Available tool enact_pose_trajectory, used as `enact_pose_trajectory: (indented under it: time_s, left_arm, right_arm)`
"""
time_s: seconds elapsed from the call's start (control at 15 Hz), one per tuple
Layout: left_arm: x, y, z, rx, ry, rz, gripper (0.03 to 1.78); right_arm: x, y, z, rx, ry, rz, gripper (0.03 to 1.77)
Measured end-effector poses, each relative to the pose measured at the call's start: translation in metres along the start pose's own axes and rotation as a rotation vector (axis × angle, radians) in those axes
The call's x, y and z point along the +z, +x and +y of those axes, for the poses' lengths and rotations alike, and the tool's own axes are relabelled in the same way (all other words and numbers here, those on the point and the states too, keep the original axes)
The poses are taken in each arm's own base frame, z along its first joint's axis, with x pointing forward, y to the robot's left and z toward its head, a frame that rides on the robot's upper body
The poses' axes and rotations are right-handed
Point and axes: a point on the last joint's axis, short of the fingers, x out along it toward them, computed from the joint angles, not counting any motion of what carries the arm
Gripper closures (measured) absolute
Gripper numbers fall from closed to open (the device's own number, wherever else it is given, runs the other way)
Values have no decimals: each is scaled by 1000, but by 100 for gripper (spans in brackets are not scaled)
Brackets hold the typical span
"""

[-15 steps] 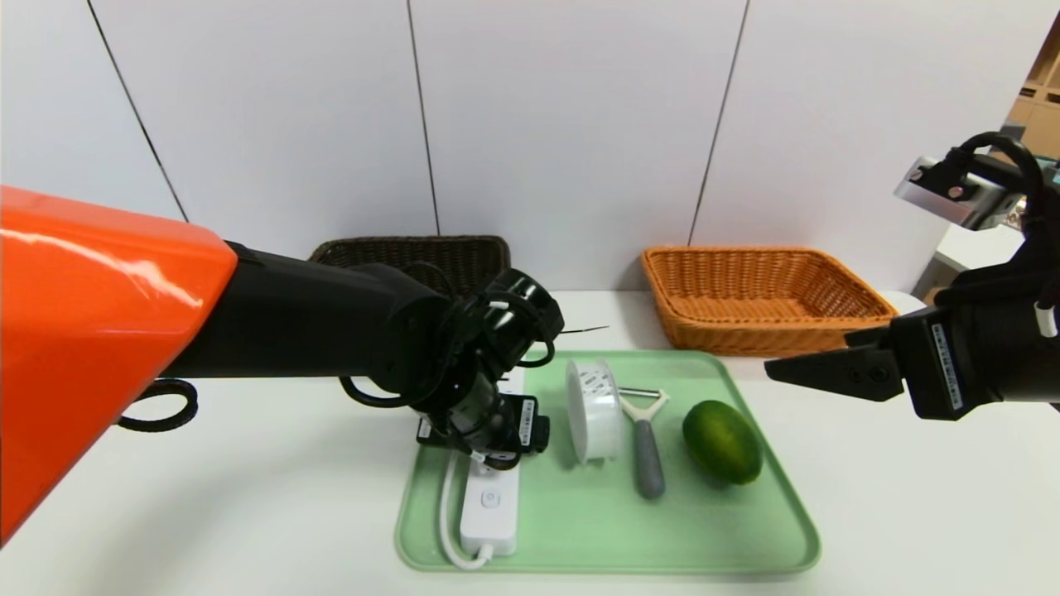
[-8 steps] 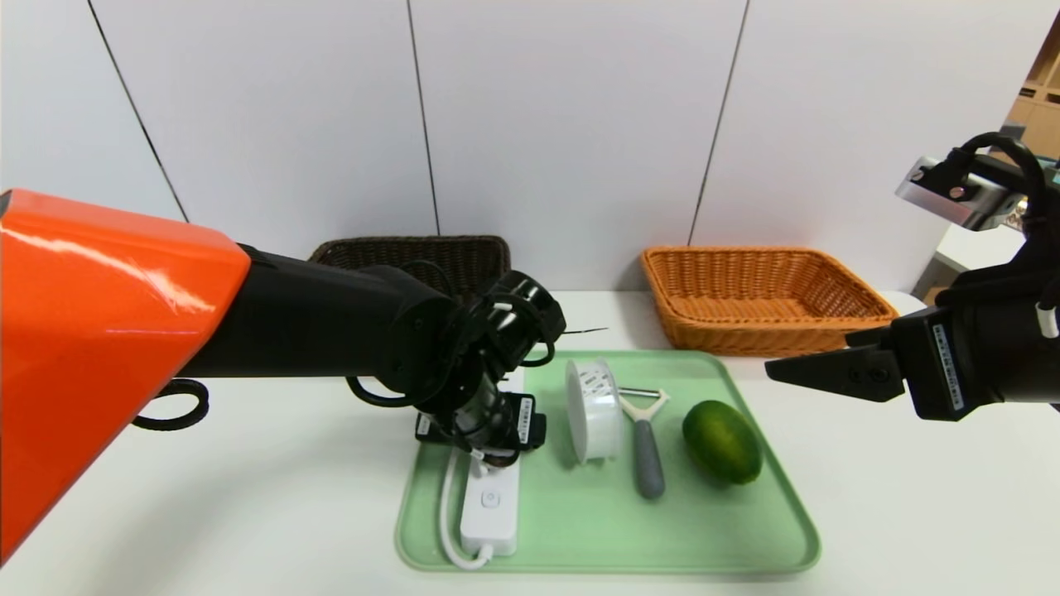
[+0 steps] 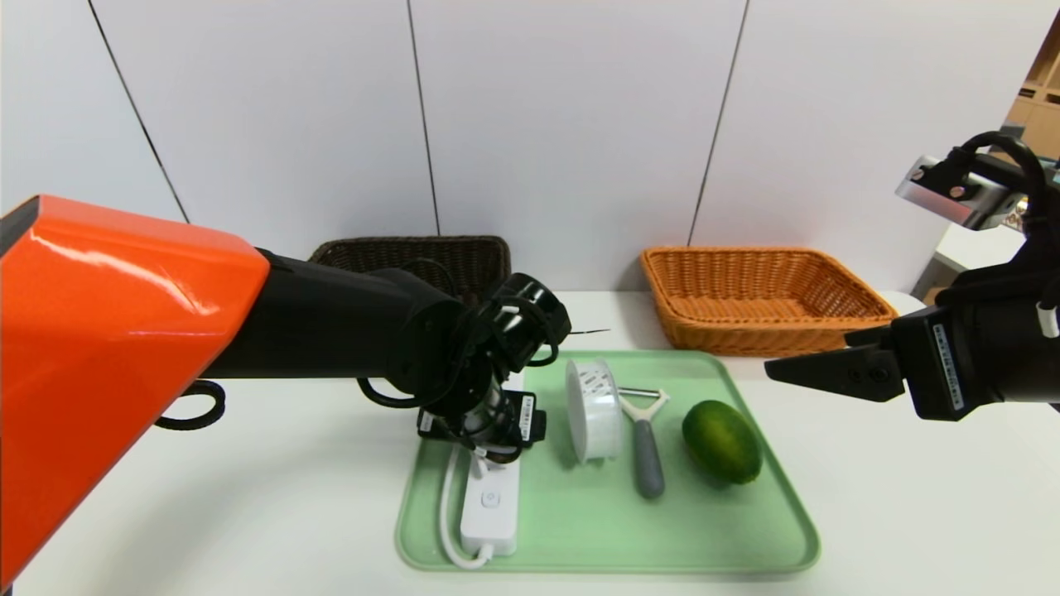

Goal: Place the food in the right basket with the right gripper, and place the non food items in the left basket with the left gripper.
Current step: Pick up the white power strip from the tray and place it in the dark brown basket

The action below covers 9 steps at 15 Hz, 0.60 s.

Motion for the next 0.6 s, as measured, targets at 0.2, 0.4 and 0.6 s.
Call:
enact_pose_trajectory:
  time_s: [0.2,0.4,0.6]
  left_arm:
    - [-1,-1,-1,-2,3,0,12]
    - [-1,-1,-2,-3,5,2,35]
    - [-2,-2,-3,-5,-5,3,72]
  right_arm:
    - [0,0,0,0,0,0,10]
    - [0,-1,0,0,0,-4,10]
    - [0,-2,0,0,0,-6,10]
